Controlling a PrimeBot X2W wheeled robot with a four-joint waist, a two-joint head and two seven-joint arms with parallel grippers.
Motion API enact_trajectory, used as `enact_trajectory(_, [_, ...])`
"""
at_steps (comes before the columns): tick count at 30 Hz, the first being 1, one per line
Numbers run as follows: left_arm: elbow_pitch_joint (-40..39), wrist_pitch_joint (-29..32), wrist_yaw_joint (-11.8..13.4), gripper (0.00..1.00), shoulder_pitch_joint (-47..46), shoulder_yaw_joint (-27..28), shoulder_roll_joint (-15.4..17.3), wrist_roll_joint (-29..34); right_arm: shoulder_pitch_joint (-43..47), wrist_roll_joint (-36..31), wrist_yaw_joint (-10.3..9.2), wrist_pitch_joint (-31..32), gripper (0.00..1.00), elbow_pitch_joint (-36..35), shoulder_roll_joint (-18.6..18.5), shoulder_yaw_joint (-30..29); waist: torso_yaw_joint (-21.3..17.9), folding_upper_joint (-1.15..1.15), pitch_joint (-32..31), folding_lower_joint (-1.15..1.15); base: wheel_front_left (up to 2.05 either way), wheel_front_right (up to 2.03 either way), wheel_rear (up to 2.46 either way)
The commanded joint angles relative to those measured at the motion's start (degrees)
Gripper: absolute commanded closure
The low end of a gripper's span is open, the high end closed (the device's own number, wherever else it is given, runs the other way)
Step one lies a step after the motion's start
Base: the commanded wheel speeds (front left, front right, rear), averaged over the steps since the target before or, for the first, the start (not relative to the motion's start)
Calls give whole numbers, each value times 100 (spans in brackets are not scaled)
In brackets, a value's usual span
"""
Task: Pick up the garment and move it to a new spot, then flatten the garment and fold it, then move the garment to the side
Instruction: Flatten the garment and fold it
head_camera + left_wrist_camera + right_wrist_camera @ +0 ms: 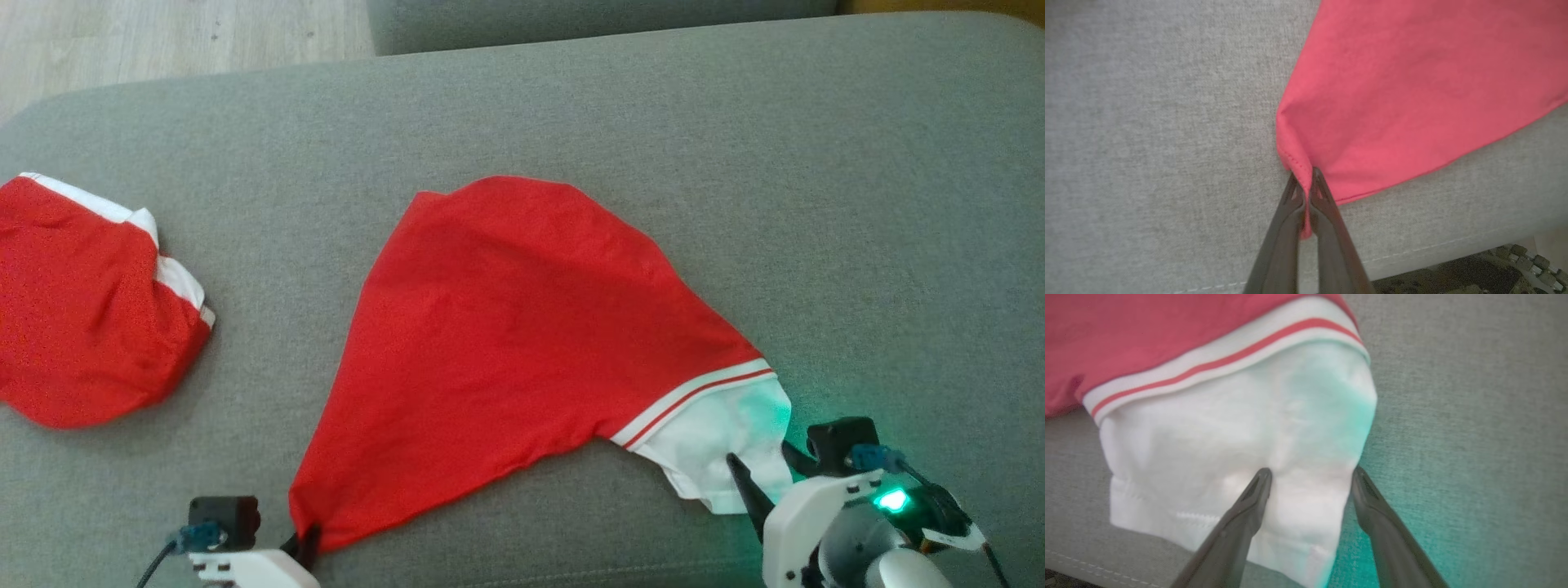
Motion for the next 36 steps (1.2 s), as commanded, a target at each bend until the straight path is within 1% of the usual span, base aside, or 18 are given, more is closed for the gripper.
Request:
enact_trajectory(1, [-137,-44,-1,100,-275,119,45,-62,41,130,45,128,100,-31,-11,336,9,0,1,0,0,0,0])
enact_trajectory(3, [-160,-38,-7,100,-270,107,45,-84,34,325,45,175,100,-100,-50,507,16,0,-11,0,0,0,0])
enact_trajectory(7, [-330,-17,-44,100,-220,90,42,-179,16,732,45,68,100,-381,-103,535,16,0,-69,0,0,0,0])
enact_trajectory(10, [-667,8,-74,100,-150,124,-6,-366,25,1163,45,-80,100,-819,-52,385,3,0,-139,0,0,0,0])
enact_trajectory(13, [-1291,83,-118,100,-68,212,-77,-712,46,1777,45,-168,100,-1550,8,162,-22,0,-224,0,0,0,0])
enact_trajectory(14, [-1291,83,-118,100,-68,212,-77,-712,46,1777,45,-168,100,-1550,8,162,-22,0,-224,0,0,0,0])
enact_trajectory(18, [-2471,368,-183,100,21,331,-88,-1238,88,2772,45,-98,100,-2859,41,-283,-58,0,-322,0,0,0,0])
enact_trajectory(20, [-3118,540,-215,100,18,387,-134,-1692,117,3320,45,29,100,-3537,43,-536,-74,0,-359,0,0,0,0])
enact_trajectory(24, [-4352,877,-234,100,-168,551,-200,-2757,55,3948,45,325,100,-4617,-9,-1218,-119,0,-387,0,0,0,0])
enact_trajectory(27, [-4996,1183,-129,100,-578,783,-91,-3254,-231,4261,45,634,100,-5178,-18,-1694,-167,0,-324,0,0,0,0])
enact_trajectory(30, [-5255,1515,10,100,-1238,961,82,-3622,-767,4429,45,1030,100,-5436,-78,-2071,-210,0,-200,0,0,0,0])
enact_trajectory(32, [-5280,1751,142,100,-1785,991,154,-3899,-1248,4526,45,1326,100,-5418,-110,-2253,-225,0,-68,0,0,0,0])
enact_trajectory(34, [-5174,2015,257,100,-2367,986,290,-4061,-1786,4413,45,1623,100,-5244,-254,-2434,-212,0,88,0,0,0,0])
enact_trajectory(35, [-4920,2248,343,100,-2951,938,425,-4125,-2332,4344,45,1920,100,-4939,-294,-2487,-187,0,286,0,0,0,0])
enact_trajectory(36, [-4741,2354,363,100,-3242,894,504,-4108,-2615,4236,45,2051,100,-4777,-336,-2508,-157,0,407,0,0,0,0])
